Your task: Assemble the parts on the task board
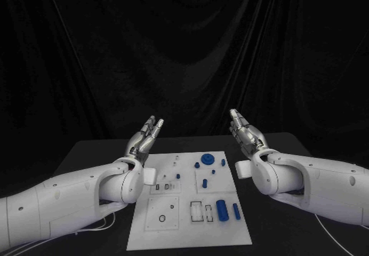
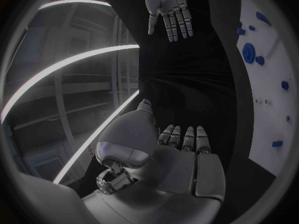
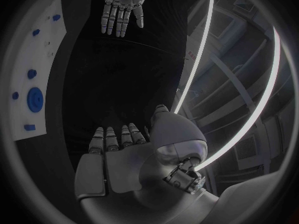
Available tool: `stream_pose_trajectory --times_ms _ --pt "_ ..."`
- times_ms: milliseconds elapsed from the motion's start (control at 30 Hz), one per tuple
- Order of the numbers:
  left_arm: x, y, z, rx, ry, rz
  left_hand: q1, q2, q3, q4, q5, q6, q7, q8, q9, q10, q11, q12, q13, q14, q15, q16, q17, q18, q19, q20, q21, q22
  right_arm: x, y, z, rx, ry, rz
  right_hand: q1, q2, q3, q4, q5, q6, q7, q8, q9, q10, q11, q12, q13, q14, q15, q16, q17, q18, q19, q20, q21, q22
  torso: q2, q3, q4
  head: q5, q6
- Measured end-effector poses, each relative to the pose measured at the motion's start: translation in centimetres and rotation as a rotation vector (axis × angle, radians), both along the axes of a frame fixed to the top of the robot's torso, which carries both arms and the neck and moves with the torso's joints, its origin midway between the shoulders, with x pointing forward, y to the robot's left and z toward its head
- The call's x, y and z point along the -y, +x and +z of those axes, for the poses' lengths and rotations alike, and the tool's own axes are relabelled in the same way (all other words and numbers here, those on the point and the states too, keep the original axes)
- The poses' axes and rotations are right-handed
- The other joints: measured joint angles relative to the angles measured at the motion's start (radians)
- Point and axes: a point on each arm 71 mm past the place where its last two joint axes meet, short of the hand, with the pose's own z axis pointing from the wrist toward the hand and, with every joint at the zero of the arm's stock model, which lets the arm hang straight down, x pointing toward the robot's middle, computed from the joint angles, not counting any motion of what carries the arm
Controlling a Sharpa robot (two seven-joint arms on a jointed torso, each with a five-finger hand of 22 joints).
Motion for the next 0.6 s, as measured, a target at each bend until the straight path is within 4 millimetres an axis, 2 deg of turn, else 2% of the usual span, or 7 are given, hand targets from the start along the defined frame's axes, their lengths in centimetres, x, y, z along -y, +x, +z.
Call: stream_pose_trajectory --times_ms 33,167,200,267,500,567,600 --pt "0.05 0.07 0.07 0.004 -0.017 -0.023 0.025 0.001 -0.008 0.008 0.006 0.002 -0.009 0.0 0.001 0.0 -0.01 0.0 0.0 0.0 0.0 0.0 0.0 0.016 0.0 0.0 0.0 0.0 -0.01 0.05 0.05 -0.005 0.011 0.011 0.004 0.002 -0.002 0.002 0.001 0.002 0.002 0.0 0.0 0.0 0.0 0.0 0.0 0.0 0.0 0.0 0.0 -0.001 0.0 0.0 0.0 0.0 0.0 0.0001 -0.0002 0.0 0.0" --pt "0.24 0.26 0.3 0.015 -0.084 -0.105 0.045 -0.005 -0.012 0.012 0.009 0.006 -0.024 0.0 0.002 0.0 -0.023 0.0 0.0 0.0 0.0 0.0 0.0 0.026 0.0 0.0 0.0 0.0 -0.1 0.08 0.07 -0.021 0.043 0.035 0.004 0.002 -0.002 0.002 0.001 0.008 0.008 0.0 0.001 0.0 0.0 0.0 0.0 0.0 0.0 0.0 0.0 -0.001 0.0 0.0 0.0 0.0 0.0 0.0001 -0.0003 0.0 0.0" --pt "0.26 0.3 0.39 0.018 -0.1 -0.122 0.05 -0.009 -0.012 0.012 0.009 0.009 -0.03 0.0 0.002 0.0 -0.025 0.0 0.0 0.0 0.0 0.0 0.0 0.038 0.0 0.0 0.0 0.0 -0.13 0.08 0.06 -0.024 0.049 0.039 0.004 0.002 -0.002 0.002 0.001 0.008 0.008 0.0 0.001 0.001 0.001 0.0 0.0 0.0 0.0 0.0 0.0 -0.001 0.0 0.0 0.0 0.0 0.0 0.0002 -0.0003 0.0 0.0" --pt "0.32 0.39 0.59 0.026 -0.139 -0.158 0.065 -0.024 -0.012 0.012 0.009 0.014 -0.036 0.0 0.003 0.0 -0.025 0.0 0.0 0.0 0.0 0.0 0.0 0.038 0.0 0.0 0.0 0.0 -0.17 0.07 0.04 -0.029 0.06 0.045 0.004 0.002 -0.002 0.002 0.001 0.014 0.014 0.005 0.003 0.001 0.006 0.0 0.0 0.0 0.0 0.0 0.0 -0.001 0.0 0.0 0.0 0.0 0.0 0.0002 -0.0003 0.0 0.0" --pt "0.51 0.45 0.97 0.032 -0.235 -0.242 0.087 -0.036 -0.012 0.012 0.009 0.018 -0.039 0.0 0.003 0.0 -0.025 0.0 0.0 0.0 0.0 0.0 0.0 0.038 0.0 0.0 0.0 0.0 -0.25 0.05 -0.01 -0.039 0.079 0.055 0.014 0.002 -0.002 0.002 0.007 0.027 0.028 0.01 0.004 0.001 0.03 0.0 0.0 0.0 0.0 0.0 0.0 -0.001 0.0 0.0 0.0 0.0 0.0 0.0002 -0.0004 0.0 0.0" --pt "0.47 0.46 1.06 0.033 -0.257 -0.256 0.128 -0.04 -0.012 0.013 0.024 0.021 -0.043 0.0 0.004 0.0 -0.025 0.0 0.0 0.0 0.0 0.0 0.0 0.038 0.0 0.0 0.0 0.0 -0.25 0.06 -0.02 -0.041 0.083 0.057 0.03 -0.002 -0.002 0.002 0.019 0.024 0.054 0.01 0.004 0.005 0.061 0.0 0.001 0.0 0.0 0.0 0.0 -0.001 0.0 0.023 0.0 0.0 0.0 0.0002 -0.0004 0.0 0.0" --pt "0.12 0.58 1.04 0.035 -0.265 -0.262 0.175 -0.047 0.0 0.013 0.057 0.025 -0.047 0.0 0.004 0.0 -0.025 0.0 0.0 0.0 0.0 0.0 0.0 0.038 0.0 0.0 0.0 0.0 -0.2 0.18 -0.07 -0.044 0.084 0.06 0.033 -0.005 -0.002 0.002 0.023 0.025 0.062 0.01 0.004 0.006 0.072 0.0 0.001 0.0 0.0 0.0 0.0 -0.001 0.0 0.048 0.0 0.0 0.0 0.0004 -0.0007 -0.001 -0.014"
